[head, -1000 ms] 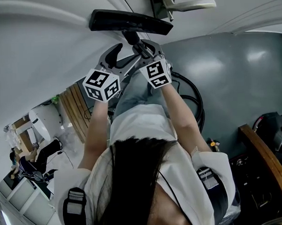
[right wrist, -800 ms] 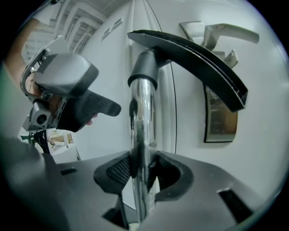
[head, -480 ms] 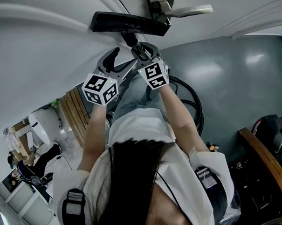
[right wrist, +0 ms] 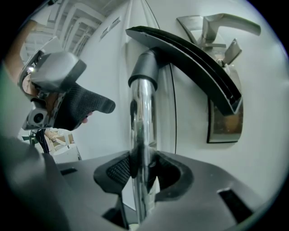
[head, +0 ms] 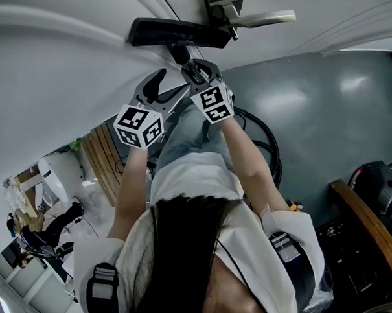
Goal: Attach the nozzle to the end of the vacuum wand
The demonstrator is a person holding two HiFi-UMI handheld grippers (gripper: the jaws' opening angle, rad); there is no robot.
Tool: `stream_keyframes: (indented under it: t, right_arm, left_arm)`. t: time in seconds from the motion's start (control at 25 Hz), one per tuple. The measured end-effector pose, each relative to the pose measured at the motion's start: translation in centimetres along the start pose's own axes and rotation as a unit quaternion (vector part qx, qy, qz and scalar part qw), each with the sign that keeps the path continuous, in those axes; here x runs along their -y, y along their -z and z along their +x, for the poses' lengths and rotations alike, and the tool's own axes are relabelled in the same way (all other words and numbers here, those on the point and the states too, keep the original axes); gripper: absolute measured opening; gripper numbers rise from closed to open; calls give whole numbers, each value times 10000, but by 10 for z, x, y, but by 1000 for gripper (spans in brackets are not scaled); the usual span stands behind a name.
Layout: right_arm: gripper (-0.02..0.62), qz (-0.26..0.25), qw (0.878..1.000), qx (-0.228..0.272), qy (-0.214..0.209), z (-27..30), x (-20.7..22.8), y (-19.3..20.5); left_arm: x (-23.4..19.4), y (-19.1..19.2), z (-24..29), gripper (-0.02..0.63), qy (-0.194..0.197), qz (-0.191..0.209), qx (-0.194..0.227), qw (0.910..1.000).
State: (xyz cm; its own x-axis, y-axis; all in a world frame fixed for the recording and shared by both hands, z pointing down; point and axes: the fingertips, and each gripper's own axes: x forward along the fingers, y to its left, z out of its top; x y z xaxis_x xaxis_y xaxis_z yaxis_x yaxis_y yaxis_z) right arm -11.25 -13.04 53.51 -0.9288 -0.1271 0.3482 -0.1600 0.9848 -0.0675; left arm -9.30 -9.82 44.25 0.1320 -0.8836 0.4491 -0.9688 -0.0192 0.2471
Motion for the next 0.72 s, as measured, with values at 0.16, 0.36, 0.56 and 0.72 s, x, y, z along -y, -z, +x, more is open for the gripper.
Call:
stream_keyframes:
  t: [0.16, 0.36, 0.56, 0.72]
  right_arm:
    - [144, 23, 10000, 11, 51, -1, 0, -1]
    - [144, -29, 10000, -24, -11, 0, -1, -3]
    - [144, -117, 9999, -31, -73, 2, 0, -1]
    - [144, -68, 9999, 6, -140, 4, 0, 0]
  left_arm:
    - [-1, -2, -1, 333, -24, -63, 47, 10000]
    - [-7, -1, -1, 333, -60, -173, 56, 9998]
    - [-9, -4, 4, 333, -51, -199, 96, 9997]
    - [-9, -3, 8, 333, -12, -256, 97, 9996]
